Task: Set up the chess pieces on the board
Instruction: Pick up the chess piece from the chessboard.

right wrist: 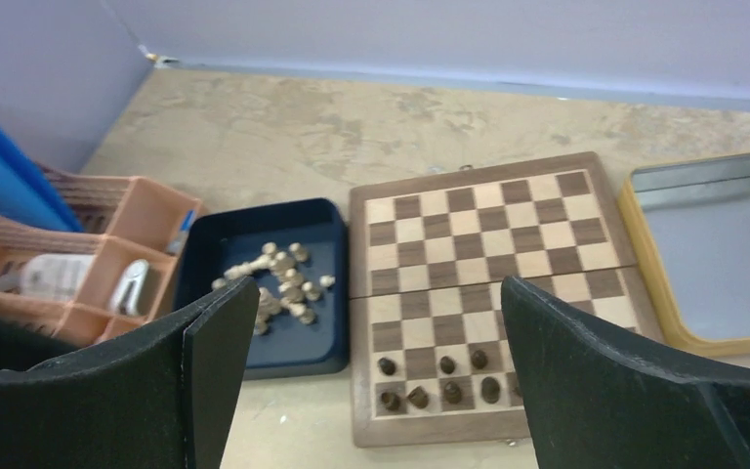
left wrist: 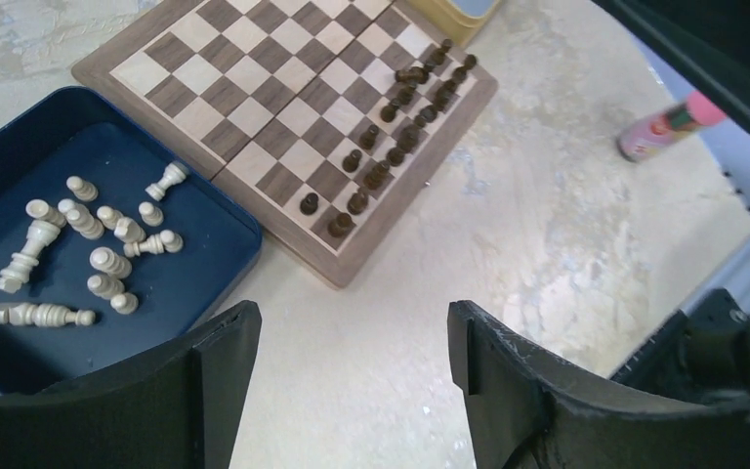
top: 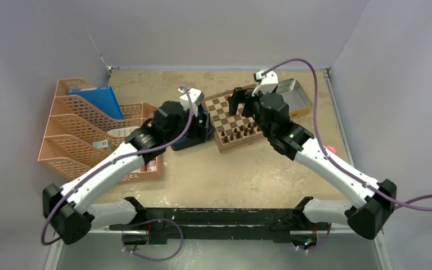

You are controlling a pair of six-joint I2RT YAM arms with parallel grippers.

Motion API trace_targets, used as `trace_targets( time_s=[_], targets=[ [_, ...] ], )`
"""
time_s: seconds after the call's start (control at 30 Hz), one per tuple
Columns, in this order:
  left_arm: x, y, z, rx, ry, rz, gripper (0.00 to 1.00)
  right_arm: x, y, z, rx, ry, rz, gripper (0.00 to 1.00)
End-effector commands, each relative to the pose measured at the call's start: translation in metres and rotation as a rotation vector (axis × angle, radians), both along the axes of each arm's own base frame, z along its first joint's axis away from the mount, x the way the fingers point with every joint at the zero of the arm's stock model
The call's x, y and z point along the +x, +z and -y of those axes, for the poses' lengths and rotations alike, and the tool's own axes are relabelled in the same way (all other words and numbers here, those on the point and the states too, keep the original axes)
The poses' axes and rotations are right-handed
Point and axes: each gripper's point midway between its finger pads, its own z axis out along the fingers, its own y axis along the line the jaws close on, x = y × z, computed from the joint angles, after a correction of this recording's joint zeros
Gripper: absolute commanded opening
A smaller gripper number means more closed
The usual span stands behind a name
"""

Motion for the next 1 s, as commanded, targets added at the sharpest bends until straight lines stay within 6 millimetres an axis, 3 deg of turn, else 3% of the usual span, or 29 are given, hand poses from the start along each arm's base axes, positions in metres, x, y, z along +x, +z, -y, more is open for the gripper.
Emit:
trace_targets(
  time_s=[0.0, 0.13, 0.23, 0.4, 0.6, 0.83, 0.97],
  targets=[
    [-0.039, 0.016, -0.015, -0.038, -0.072, -0.019, 0.70, 0.033, 0.024, 0.025, -0.044, -0.076, 0.031, 0.93],
    [-0.070, 0.025, -0.025, -0.037, -0.181, 0.001, 0.70, 0.063, -0.001, 0.052, -0.165, -0.144, -0.053, 0.85],
    [-0.083, 0.018, -0.037, -0.003, -0.204, 0.013, 0.70, 0.077, -0.024, 0.068, -0.259, -0.164, -0.112, 0.82],
    [-0.068, 0.008, -0.064, 0.051, -0.063, 0.097, 0.71, 0.097, -0.073, 0.091, -0.413, -0.171, -0.257, 0.79],
    [-0.072, 0.005, -0.071, 0.065, -0.063, 0.127, 0.72, 0.119, -0.120, 0.118, -0.560, -0.182, -0.332, 0.79],
    [-0.075, -0.006, -0.068, 0.087, -0.092, 0.095, 0.72, 0.139, -0.150, 0.114, -0.631, -0.064, -0.397, 0.76],
    [-0.076, -0.007, -0.069, 0.092, -0.097, 0.097, 0.72, 0.143, -0.179, 0.108, -0.637, -0.005, -0.476, 0.76]
  ],
)
